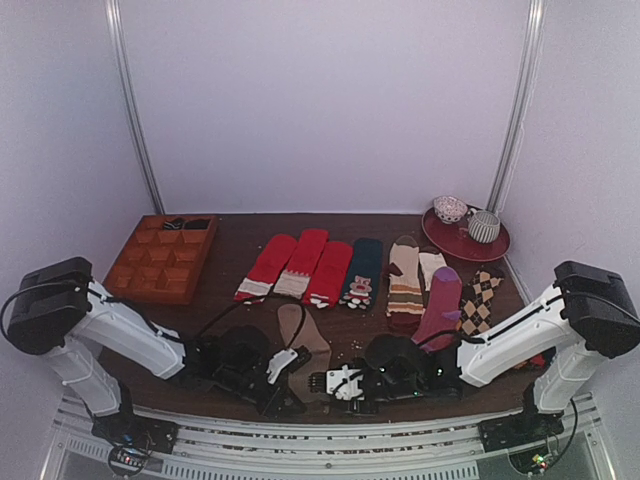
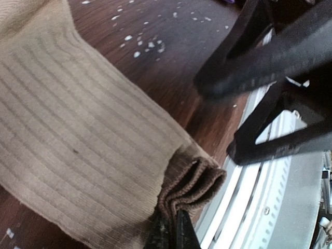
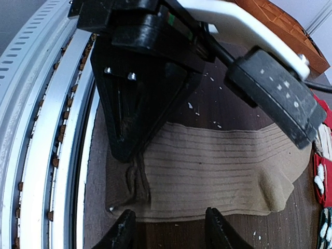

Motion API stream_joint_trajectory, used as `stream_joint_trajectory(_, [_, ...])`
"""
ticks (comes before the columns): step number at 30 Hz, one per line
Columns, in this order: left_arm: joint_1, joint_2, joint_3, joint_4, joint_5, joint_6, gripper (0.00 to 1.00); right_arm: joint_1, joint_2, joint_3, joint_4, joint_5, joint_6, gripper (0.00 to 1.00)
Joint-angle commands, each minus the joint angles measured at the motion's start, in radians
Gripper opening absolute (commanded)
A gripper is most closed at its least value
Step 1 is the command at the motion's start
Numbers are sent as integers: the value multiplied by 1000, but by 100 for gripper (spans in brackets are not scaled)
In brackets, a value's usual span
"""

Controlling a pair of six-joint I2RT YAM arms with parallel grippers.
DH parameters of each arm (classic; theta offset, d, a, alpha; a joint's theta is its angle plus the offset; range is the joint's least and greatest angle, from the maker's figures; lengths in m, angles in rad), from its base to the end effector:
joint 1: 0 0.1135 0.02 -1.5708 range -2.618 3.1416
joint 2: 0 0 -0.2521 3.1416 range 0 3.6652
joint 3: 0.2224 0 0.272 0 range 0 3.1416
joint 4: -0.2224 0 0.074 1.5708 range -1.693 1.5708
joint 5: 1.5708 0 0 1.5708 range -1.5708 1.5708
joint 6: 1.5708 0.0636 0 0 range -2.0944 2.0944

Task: Roll the socks
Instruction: Roll a pair of socks at the center of the board.

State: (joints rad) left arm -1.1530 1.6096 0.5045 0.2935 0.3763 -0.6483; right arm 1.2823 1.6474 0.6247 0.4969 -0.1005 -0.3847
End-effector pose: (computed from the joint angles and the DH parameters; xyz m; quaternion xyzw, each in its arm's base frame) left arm 0.0980 -0.2784 0.0587 0.2949 0.8662 -0.3932 0.0899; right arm 0.0927 0.3349 0.1008 -0.6576 0.5633 0.2555 0.4302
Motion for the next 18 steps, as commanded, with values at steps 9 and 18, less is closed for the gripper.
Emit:
stream_joint_trajectory(9, [43,-112,13,-303,-135,95,0,-14,-16,-10,27,-3,27,46])
stream_joint_trajectory(18, [44,-85,-11,-257,-79,92,0,-15,111,108,76,135,121,44])
